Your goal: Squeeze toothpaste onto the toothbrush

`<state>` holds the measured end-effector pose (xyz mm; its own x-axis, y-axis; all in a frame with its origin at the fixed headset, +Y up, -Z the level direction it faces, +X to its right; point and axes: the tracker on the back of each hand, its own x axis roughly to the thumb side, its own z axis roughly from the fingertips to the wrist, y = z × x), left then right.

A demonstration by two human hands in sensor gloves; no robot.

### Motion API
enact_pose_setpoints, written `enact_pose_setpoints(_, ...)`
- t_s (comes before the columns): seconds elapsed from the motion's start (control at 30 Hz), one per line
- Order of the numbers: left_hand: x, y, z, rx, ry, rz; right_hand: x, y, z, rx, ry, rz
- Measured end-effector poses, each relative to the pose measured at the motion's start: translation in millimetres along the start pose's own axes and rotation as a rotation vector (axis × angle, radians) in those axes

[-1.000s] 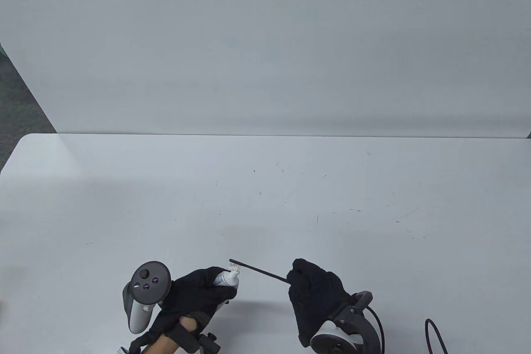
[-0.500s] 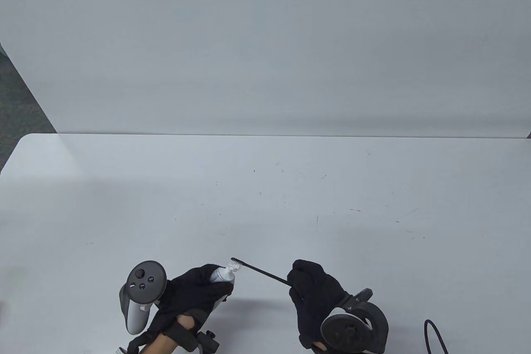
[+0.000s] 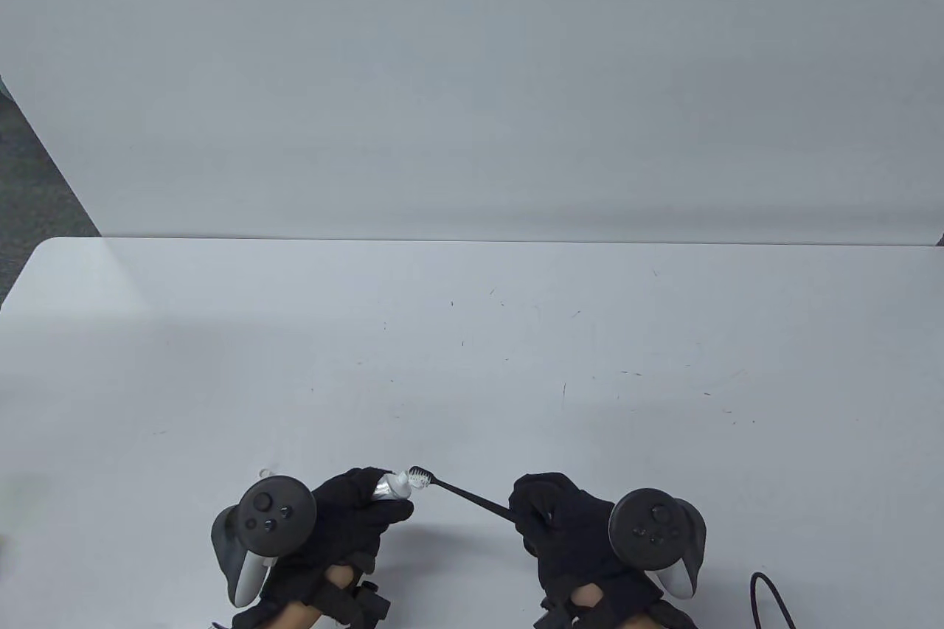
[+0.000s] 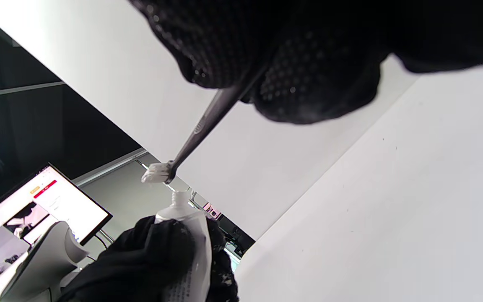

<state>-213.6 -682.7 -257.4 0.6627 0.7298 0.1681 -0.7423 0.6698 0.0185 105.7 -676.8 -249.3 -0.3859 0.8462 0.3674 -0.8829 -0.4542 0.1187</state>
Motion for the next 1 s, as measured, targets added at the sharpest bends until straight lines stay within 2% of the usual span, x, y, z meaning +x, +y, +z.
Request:
enact_pose_setpoints(0.23, 0.3, -2.2, 0.6, -0.015, 0.003, 0.032, -21.0, -9.2, -2.2, -0.006, 0.133, -0.282)
enact_pose_setpoints(0.37, -0.1, -1.2, 0.8, -0.017, -0.001, 0.05, -41.1, -22.2, -1.6, -0.115, 0.236, -0.358)
enact_pose_setpoints(0.5, -0.6, -1.1, 0.8, -0.023, 0.002, 0.062, -61.8, -43.9, 0.4, -0.286, 0.326, -0.215)
enact_pose_setpoints(0.67, -1.3, -1.0, 0.8, -0.027, 0.002, 0.071, -89.7, -58.5, 1.0, -0.359, 0.462, -0.052)
enact_pose_setpoints(0.8, -1.9, -0.7, 0.9, -0.029, 0.002, 0.083, -106.7, -61.8, -1.5, -0.362, 0.527, 0.127)
enact_pose_setpoints(1.0, -2.0, 0.4, 1.1, -0.028, -0.001, 0.101, -123.2, -46.2, -6.7, -0.233, 0.608, 0.247)
